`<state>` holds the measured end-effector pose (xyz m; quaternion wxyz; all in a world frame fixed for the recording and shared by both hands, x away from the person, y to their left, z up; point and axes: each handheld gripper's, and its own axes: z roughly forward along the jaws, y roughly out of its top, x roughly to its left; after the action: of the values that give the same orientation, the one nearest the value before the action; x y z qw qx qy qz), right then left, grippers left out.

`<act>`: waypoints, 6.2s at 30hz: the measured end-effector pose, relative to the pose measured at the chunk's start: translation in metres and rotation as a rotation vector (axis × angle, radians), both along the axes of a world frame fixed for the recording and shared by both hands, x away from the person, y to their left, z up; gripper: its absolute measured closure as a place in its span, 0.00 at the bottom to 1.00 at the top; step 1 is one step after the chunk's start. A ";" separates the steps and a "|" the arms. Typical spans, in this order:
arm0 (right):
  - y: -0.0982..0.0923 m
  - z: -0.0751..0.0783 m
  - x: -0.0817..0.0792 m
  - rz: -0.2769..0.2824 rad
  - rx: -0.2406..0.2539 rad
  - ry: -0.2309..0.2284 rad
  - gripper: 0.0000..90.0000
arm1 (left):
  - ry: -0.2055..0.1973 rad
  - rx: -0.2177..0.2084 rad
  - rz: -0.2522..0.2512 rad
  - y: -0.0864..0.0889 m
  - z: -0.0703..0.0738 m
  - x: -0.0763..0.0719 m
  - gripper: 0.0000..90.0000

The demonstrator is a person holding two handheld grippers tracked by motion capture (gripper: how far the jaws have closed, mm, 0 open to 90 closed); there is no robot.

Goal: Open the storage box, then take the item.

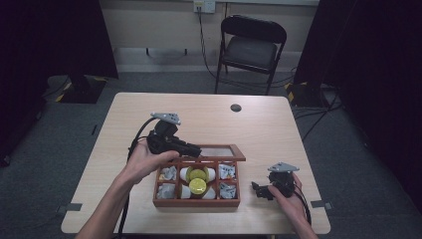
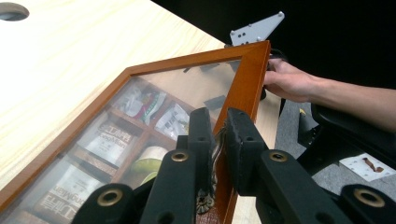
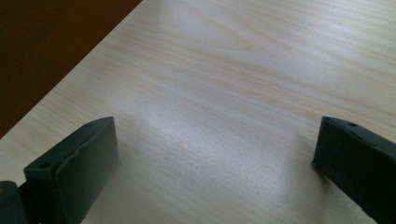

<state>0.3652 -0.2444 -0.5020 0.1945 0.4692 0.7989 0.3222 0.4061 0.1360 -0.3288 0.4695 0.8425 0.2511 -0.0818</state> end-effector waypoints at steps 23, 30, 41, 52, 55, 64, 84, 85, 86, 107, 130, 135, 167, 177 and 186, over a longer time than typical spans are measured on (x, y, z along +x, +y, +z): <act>-0.002 0.005 -0.003 0.020 0.020 -0.002 0.19 | 0.022 -0.020 0.002 0.002 0.002 0.007 0.90; 0.003 0.018 -0.009 0.057 0.049 -0.057 0.16 | 0.016 -0.017 0.006 0.002 0.003 0.007 0.90; 0.012 0.038 -0.023 0.177 0.133 -0.107 0.21 | 0.017 -0.017 0.010 0.002 0.004 0.008 0.90; 0.043 0.054 -0.033 0.308 0.217 -0.114 0.22 | 0.013 -0.022 0.010 0.002 0.005 0.009 0.90; 0.052 0.056 -0.035 0.337 0.225 -0.113 0.24 | 0.016 -0.018 0.007 0.002 0.005 0.010 0.90; 0.079 0.056 -0.037 0.396 0.200 -0.094 0.24 | 0.025 -0.016 0.007 0.002 0.007 0.013 0.90; 0.155 0.050 -0.031 0.534 0.173 -0.052 0.33 | 0.002 -0.017 0.007 0.003 0.008 0.013 0.90; 0.155 0.050 -0.031 0.534 0.173 -0.052 0.33 | 0.003 -0.015 0.006 0.003 0.008 0.013 0.90; 0.158 0.049 -0.030 0.539 0.168 -0.047 0.33 | 0.003 -0.015 0.006 0.003 0.008 0.013 0.90; 0.178 0.039 -0.018 0.536 0.075 0.002 0.32 | 0.005 -0.013 0.008 0.001 0.009 0.014 0.90; 0.186 0.035 -0.020 0.536 -0.001 0.015 0.42 | 0.004 -0.006 0.003 0.001 0.009 0.013 0.90; 0.185 0.036 -0.021 0.531 0.012 0.009 0.42 | 0.003 -0.009 0.007 0.001 0.009 0.013 0.90; 0.161 0.051 -0.029 0.467 0.103 -0.063 0.42 | -0.004 -0.011 0.011 0.001 0.009 0.012 0.90; 0.148 0.058 -0.033 0.447 0.130 -0.084 0.42 | -0.005 -0.003 0.013 0.001 0.010 0.011 0.90; 0.129 0.065 -0.036 0.426 0.143 -0.095 0.42 | -0.004 -0.006 0.012 0.001 0.009 0.012 0.90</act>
<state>0.3292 -0.1150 -0.4368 0.1258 0.2866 0.8451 0.4334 0.4177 0.1369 -0.3194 0.4729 0.8398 0.2550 -0.0783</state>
